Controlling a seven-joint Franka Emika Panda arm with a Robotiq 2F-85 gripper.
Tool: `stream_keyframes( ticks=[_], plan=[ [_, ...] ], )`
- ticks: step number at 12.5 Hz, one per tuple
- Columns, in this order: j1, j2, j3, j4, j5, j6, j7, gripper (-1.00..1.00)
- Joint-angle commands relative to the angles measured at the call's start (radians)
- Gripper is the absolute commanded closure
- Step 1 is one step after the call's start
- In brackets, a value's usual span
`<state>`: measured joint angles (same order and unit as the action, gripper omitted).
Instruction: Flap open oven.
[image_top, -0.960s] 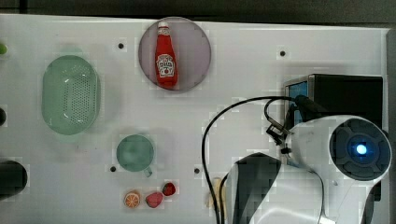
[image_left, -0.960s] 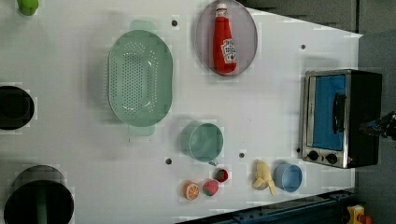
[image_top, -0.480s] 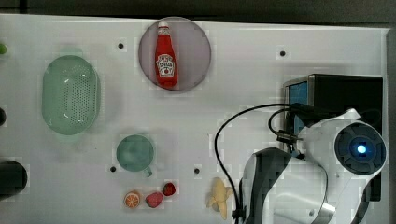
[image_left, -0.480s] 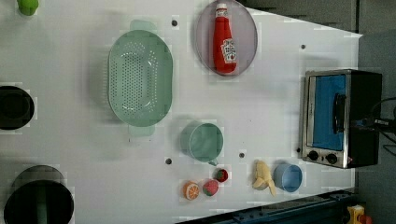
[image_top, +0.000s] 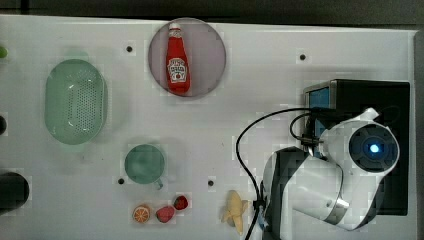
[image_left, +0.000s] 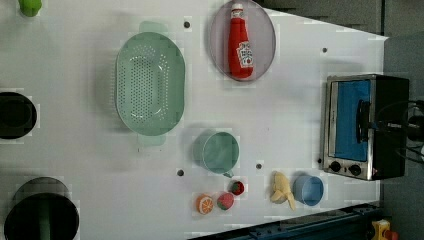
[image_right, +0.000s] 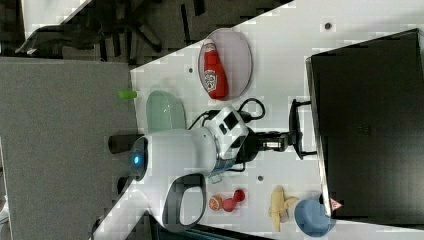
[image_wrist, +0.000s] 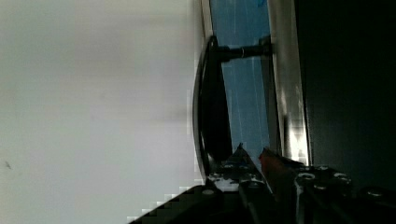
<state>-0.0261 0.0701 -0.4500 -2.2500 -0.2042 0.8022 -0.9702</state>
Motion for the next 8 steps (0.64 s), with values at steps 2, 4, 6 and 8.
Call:
stream_keyframes(
  ticks=[2, 4, 6, 8],
  plan=[
    [-0.003, 0.043, -0.006, -0.002, 0.0, 0.06, -0.072, 0.65],
    [0.001, 0.074, 0.002, -0.005, 0.0, 0.083, -0.06, 0.65],
    [0.009, 0.079, 0.021, -0.009, -0.005, 0.08, -0.057, 0.65],
    [0.024, 0.079, 0.046, -0.02, -0.022, 0.076, -0.034, 0.65]
  ],
)
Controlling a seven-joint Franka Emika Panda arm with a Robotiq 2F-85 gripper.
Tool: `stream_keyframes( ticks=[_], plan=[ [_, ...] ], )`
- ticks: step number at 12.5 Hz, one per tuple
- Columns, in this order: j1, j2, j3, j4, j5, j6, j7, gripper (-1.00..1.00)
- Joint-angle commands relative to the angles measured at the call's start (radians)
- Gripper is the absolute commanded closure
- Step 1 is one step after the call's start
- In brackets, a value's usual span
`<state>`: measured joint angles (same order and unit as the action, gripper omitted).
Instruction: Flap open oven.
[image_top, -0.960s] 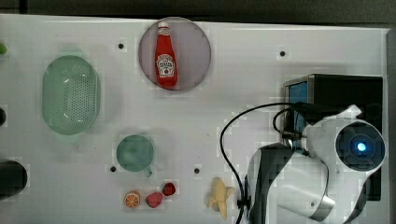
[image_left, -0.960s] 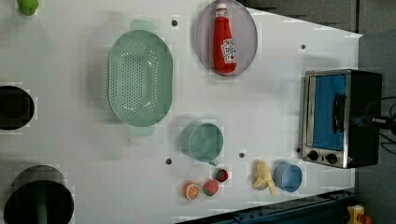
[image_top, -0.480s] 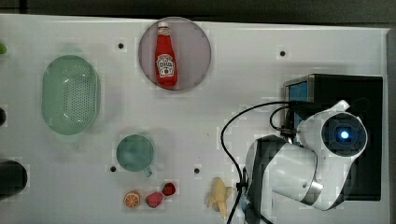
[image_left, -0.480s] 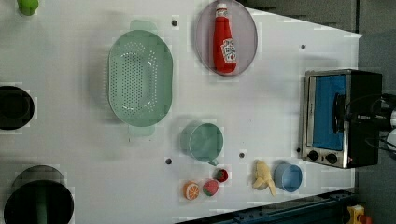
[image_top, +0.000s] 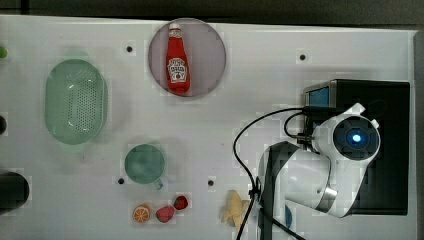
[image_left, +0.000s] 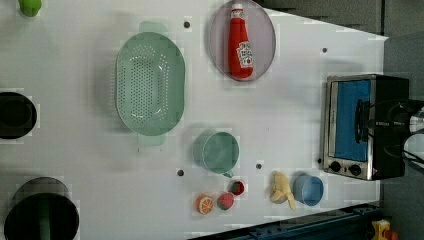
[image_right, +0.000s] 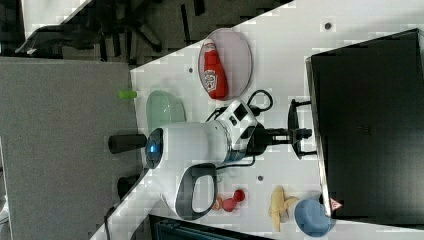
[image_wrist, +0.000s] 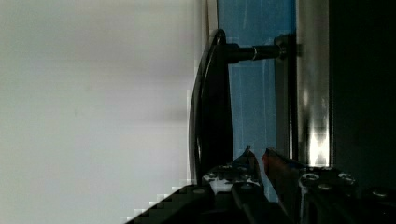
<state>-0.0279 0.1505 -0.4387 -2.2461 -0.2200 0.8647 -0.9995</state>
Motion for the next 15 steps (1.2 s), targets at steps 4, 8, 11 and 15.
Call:
stream_keyframes(
  ticks=[4, 8, 11, 15],
  plan=[
    [0.063, 0.019, 0.094, -0.055, -0.144, 0.015, 0.236, 0.65],
    [0.1, 0.079, 0.148, -0.055, -0.303, 0.006, 0.45, 0.65],
    [0.141, 0.155, 0.176, -0.046, -0.41, 0.005, 0.641, 0.65],
    [0.217, 0.301, 0.187, 0.006, -0.571, -0.019, 0.886, 0.65]
  ],
)
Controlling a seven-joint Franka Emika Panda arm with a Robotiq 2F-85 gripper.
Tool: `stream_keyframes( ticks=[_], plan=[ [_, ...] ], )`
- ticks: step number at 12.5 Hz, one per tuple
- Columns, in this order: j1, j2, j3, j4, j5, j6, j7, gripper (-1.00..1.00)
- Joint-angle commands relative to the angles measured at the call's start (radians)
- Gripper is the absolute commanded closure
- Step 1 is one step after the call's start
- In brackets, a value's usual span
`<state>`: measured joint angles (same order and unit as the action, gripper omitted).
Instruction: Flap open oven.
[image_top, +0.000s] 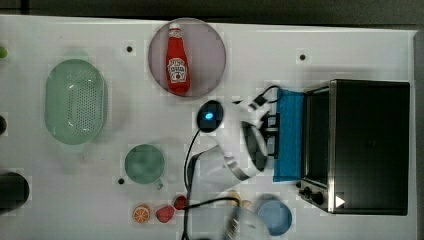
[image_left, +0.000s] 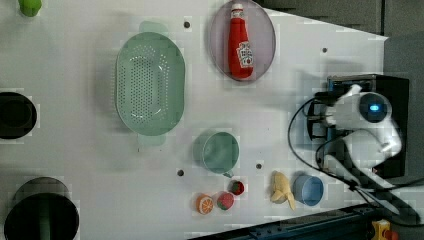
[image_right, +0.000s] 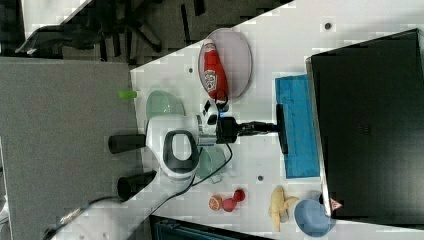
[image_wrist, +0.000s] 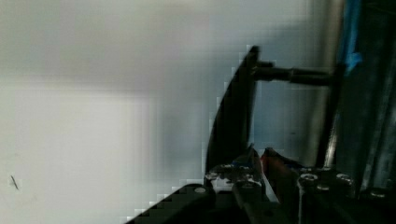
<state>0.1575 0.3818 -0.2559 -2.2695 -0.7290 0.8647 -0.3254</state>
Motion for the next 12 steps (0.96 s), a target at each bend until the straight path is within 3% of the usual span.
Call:
stream_keyframes(
  ticks=[1, 4, 7, 12],
  plan=[
    [0.053, 0.11, 0.004, 0.049, -0.087, -0.029, 0.254, 0.65],
    [0.104, 0.2, -0.002, 0.108, -0.1, -0.073, 0.301, 0.65],
    [0.119, 0.179, -0.002, 0.141, -0.081, -0.081, 0.301, 0.65],
    [0.109, -0.044, -0.007, 0.143, 0.219, -0.069, 0.3, 0.65]
  ],
)
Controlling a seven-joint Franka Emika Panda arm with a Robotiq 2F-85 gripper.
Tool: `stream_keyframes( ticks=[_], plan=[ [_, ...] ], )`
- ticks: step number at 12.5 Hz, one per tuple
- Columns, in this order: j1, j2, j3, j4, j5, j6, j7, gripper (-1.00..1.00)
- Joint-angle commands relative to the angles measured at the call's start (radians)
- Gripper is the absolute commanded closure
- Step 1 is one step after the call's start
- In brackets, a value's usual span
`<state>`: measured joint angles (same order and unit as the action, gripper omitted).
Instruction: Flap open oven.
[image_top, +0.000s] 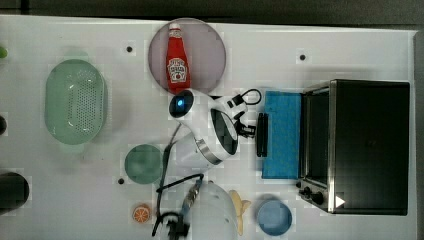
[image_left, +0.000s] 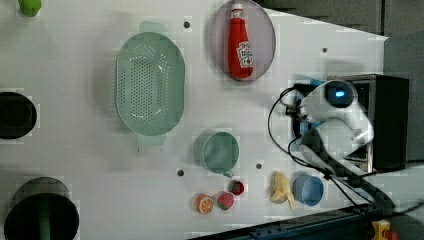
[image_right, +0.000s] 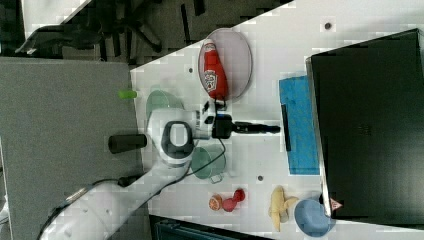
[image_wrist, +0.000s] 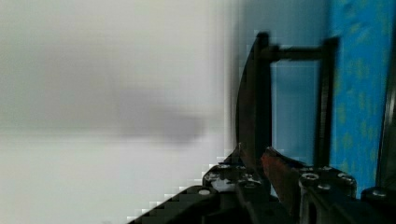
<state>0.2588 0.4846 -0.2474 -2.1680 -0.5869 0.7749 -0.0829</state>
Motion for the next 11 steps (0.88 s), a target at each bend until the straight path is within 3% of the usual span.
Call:
stream_keyframes(
  ticks=[1, 7, 11],
  plan=[
    [0.006, -0.198, -0.02, 0.043, 0.144, 0.008, 0.058, 0.65],
    [0.002, -0.459, -0.079, 0.061, 0.498, -0.137, 0.058, 0.65],
    [0.004, -0.612, -0.073, 0.134, 0.525, -0.421, 0.058, 0.65]
  ],
)
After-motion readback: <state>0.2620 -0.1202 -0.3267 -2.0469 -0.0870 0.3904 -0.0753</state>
